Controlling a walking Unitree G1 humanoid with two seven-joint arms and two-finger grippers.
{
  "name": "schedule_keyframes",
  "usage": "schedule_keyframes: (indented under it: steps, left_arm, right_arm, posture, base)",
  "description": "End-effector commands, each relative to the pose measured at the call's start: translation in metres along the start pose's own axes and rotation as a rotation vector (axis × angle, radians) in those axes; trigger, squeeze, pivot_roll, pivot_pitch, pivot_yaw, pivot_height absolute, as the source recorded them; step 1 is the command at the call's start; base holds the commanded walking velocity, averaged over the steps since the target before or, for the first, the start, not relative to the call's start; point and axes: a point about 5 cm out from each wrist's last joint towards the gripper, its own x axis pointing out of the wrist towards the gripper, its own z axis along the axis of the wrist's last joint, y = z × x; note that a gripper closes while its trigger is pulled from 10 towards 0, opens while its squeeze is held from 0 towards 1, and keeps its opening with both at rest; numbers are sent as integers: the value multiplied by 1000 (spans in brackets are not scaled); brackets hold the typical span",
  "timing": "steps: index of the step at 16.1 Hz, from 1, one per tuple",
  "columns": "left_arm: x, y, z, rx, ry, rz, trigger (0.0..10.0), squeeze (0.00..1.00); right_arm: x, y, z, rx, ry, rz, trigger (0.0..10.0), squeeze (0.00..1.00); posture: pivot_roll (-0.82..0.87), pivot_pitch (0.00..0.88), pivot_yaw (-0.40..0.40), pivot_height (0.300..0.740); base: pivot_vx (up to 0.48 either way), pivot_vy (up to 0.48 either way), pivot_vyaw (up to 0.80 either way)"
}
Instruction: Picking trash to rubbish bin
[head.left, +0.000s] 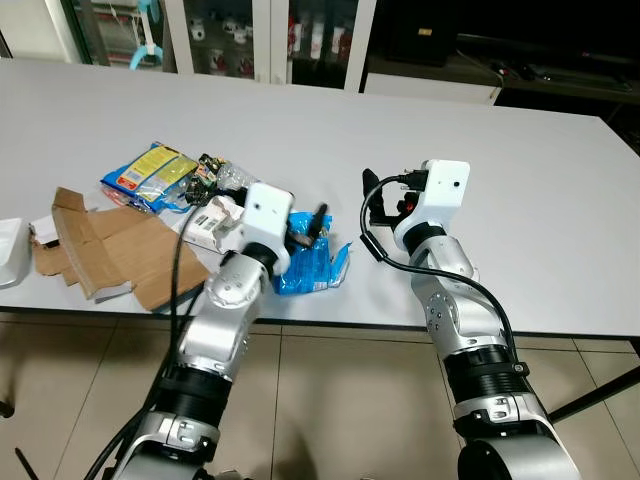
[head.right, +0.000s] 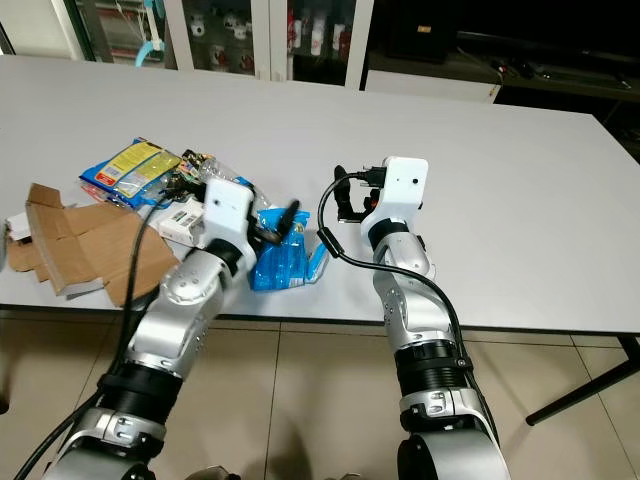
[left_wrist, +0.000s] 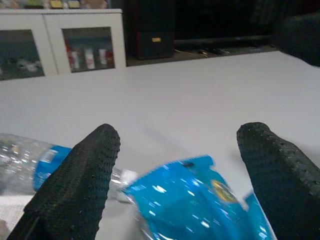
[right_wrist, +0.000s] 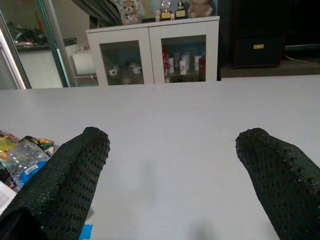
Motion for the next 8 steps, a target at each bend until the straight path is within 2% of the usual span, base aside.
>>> schedule_keyframes:
  steps: [1,5,8]
  left_arm:
    - [0,-5,0,-6,5,-27,10000,0]
    - [0,-5,3,4,6,-29,10000,0]
    - [0,-2,6,8,-2,-21,10000,0]
  right_arm:
    - [0,-3,3,6,-4,-3,10000,0]
    - [-7,-5,-4,-46,66,83,10000,0]
    - [-22,-17,-14,-55,163,192,10000,0]
  posture:
    - [-54,64,-96,740]
    - [-59,65,-97,740]
    - [-62,65,-98,740]
  base:
    - [0,0,0]
    - [0,0,0]
    - [0,0,0]
